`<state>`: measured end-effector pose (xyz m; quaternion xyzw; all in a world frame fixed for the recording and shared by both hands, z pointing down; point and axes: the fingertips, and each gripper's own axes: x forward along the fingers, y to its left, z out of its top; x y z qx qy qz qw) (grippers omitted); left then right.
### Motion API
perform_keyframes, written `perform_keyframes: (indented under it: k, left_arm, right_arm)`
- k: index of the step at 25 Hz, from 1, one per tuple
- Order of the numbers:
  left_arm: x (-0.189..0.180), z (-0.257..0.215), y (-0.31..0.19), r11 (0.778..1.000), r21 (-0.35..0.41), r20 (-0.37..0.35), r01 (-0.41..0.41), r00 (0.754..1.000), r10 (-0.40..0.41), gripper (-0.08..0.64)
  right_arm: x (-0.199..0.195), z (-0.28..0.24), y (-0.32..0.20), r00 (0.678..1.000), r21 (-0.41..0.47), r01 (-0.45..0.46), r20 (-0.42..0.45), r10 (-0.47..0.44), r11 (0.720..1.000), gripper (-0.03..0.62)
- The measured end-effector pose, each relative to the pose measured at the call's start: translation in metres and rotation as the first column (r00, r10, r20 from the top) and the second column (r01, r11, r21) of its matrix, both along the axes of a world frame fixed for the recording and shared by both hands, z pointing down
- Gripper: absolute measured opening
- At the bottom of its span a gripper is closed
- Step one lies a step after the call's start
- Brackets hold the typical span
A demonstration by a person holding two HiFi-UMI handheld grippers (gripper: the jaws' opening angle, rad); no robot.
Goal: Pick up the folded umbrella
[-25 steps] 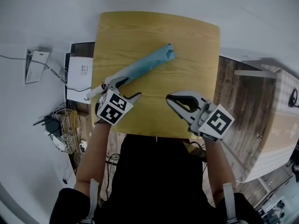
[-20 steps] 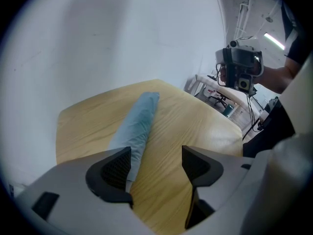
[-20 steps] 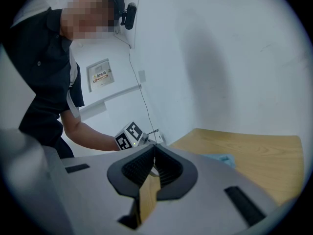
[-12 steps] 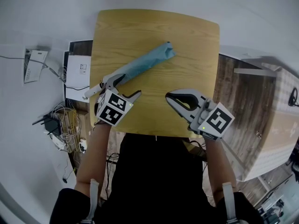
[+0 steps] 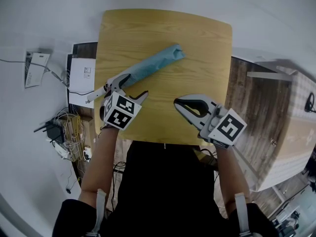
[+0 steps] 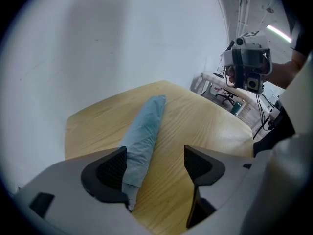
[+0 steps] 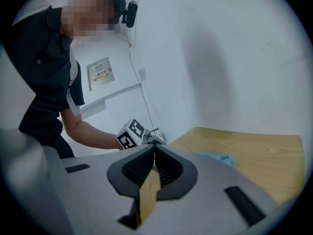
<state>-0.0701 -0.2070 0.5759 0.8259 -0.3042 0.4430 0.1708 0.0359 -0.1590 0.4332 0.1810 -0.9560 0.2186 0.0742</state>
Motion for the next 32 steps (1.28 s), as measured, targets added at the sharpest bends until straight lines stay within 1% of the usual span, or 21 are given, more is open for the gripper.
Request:
perform_keyframes:
  k: [5, 8, 10, 15, 18, 22, 27, 32]
  left_arm:
    - [-0.003, 0.0, -0.008, 0.999, 0.038, 0.046, -0.012, 0.999, 0.011, 0.362]
    - [-0.008, -0.004, -0.017, 0.998, 0.062, 0.05, 0.0, 0.999, -0.004, 0.362]
    - [-0.014, -0.006, -0.024, 0.997, 0.074, 0.074, -0.002, 0.997, -0.003, 0.362]
    - [-0.023, 0.003, -0.034, 0.997, 0.064, 0.152, -0.051, 0.988, 0.041, 0.362]
    - [-0.024, 0.009, -0.038, 0.996, 0.052, 0.172, -0.074, 0.983, 0.064, 0.362]
    - [-0.03, 0.015, -0.049, 0.993, 0.066, 0.217, -0.1, 0.973, 0.083, 0.362]
    - [-0.036, 0.022, -0.062, 0.99, 0.066, 0.26, -0.124, 0.96, 0.103, 0.362]
    - [-0.041, 0.025, -0.07, 0.989, 0.068, 0.278, -0.132, 0.955, 0.108, 0.36]
  right_arm:
    - [-0.001, -0.002, -0.001, 1.0, 0.0, -0.007, 0.009, 0.007, 1.0, 0.02]
    - [-0.001, -0.001, -0.001, 1.0, -0.003, -0.008, 0.006, 0.008, 1.0, 0.02]
    - [0.0, 0.0, -0.001, 1.0, -0.005, -0.009, 0.005, 0.009, 1.0, 0.02]
    - [0.0, 0.001, -0.002, 1.0, -0.005, -0.011, 0.006, 0.011, 1.0, 0.02]
    - [-0.001, 0.001, -0.005, 1.0, -0.006, -0.014, 0.01, 0.014, 1.0, 0.02]
    - [0.0, 0.004, -0.004, 1.0, -0.01, -0.004, 0.006, 0.004, 1.0, 0.02]
    - [0.002, 0.008, -0.004, 1.0, -0.017, -0.003, -0.012, 0.002, 1.0, 0.02]
    - [-0.001, 0.008, -0.003, 1.0, -0.02, 0.0, -0.01, 0.0, 1.0, 0.02]
